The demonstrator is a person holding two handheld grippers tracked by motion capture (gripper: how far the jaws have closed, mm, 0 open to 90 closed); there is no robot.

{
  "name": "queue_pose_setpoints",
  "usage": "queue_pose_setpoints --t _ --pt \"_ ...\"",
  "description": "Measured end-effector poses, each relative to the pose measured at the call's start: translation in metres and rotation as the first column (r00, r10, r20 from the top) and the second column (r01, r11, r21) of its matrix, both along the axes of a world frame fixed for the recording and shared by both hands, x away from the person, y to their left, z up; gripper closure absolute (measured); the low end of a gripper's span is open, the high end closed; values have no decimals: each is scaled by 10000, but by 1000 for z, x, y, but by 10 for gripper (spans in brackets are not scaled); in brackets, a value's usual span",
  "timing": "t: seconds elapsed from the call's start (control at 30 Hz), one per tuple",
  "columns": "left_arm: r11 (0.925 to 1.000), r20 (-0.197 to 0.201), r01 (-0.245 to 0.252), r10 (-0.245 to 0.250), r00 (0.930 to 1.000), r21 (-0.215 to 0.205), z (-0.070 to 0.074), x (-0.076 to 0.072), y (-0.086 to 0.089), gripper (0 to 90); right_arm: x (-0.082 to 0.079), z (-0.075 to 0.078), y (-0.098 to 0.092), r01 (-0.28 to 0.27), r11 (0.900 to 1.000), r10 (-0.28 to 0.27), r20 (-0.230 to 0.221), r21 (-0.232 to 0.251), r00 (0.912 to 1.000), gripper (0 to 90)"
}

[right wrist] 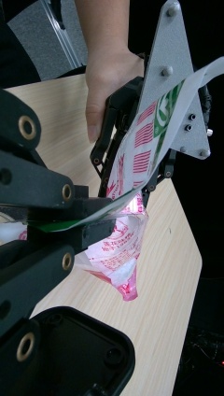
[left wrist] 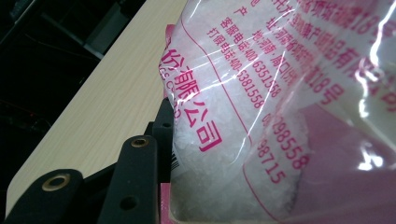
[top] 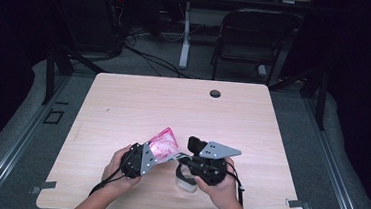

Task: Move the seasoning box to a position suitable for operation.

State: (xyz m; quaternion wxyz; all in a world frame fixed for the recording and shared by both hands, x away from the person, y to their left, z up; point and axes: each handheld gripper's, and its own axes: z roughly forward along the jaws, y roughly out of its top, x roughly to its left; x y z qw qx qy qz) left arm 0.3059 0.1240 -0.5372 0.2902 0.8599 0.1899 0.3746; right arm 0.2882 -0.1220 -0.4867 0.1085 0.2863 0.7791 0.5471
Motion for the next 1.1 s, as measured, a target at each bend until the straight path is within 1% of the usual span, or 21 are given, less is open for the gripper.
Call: queue_pose_setpoints --t 0.13,0.4,0.43,0.5,0.57,0.6,0.7,0.8,0.83,0.9,0.93,1.03,1.07,1.1 --pt "10000 -22 3 -3 10000 -5 0 0 0 619 0 0 0 17 10000 -17 3 -30 10000 896" --pt "9999 128 99 -101 9999 132 -1 1 -1 620 -2 0 -1 83 9999 -84 -23 -115 10000 896" --pt "9999 168 121 -123 9998 103 -2 1 -2 620 -2 0 -1 101 9999 -101 -29 -134 9999 896" --pt "9996 282 182 -188 9994 223 -2 1 -3 620 -2 -1 -2 154 9998 -154 -64 -141 9999 896" --pt "9991 409 241 -255 9988 346 -3 2 -4 620 -3 -2 -3 156 9996 -159 -88 -256 9998 896" --pt "9991 531 246 -264 9982 336 -3 2 -5 620 -3 -3 -4 206 9996 -207 -96 -183 9997 896" --pt "9990 612 236 -258 9978 373 -3 3 -7 620 -4 -4 -6 266 9996 -268 -156 -125 9995 896" --pt "9991 816 246 -275 9963 360 -5 2 -7 620 -4 -4 -7 284 9995 -286 -139 -121 9995 896" --pt "9988 830 241 -275 9962 416 -6 2 -7 621 -4 -5 -7 290 9995 -291 -144 -79 9995 896" --pt "9989 967 229 -267 9949 406 -7 1 -7 621 -5 -6 -7 292 9995 -294 -94 -119 9995 896" --pt "9987 951 237 -280 9951 460 -7 1 -7 622 -6 -7 -6 305 9995 -306 -89 -94 9995 896" --pt "9979 1139 275 -341 9929 587 -7 -1 -6 622 -8 -8 -6 286 9994 -286 41 -193 9996 896" --pt "9981 1228 264 -331 9919 555 -8 -1 -6 622 -8 -8 -5 279 9994 -277 70 -212 9996 896" --pt "9975 1188 294 -369 9922 647 -8 -1 -6 623 -9 -8 -5 266 9993 -264 82 -260 9996 896"
